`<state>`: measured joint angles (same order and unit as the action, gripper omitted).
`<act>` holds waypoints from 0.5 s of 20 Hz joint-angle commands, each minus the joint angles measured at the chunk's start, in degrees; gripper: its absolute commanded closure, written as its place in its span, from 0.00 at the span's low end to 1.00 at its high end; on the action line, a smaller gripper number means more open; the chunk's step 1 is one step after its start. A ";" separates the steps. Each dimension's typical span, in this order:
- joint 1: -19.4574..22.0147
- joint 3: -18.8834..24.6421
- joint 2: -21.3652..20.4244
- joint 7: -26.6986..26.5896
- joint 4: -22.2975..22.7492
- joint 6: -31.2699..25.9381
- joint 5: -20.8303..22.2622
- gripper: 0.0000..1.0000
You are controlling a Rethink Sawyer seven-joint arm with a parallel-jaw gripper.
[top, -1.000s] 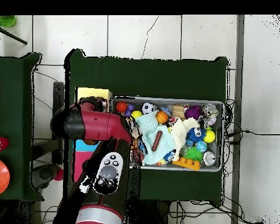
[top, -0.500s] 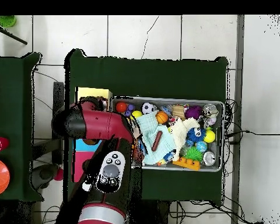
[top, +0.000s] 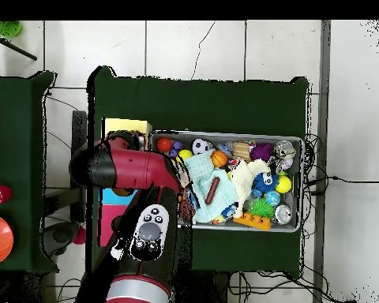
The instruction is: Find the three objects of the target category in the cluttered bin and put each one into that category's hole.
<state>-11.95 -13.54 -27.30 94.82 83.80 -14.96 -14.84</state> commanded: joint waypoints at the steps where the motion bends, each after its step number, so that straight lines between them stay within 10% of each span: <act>1: 0.97 5.77 0.71 8.20 3.81 -8.83 0.10 1.00; 10: 1.43 6.56 9.57 10.34 1.49 2.59 0.32 1.00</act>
<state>-11.98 -13.54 -27.12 94.82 83.49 -15.60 -14.87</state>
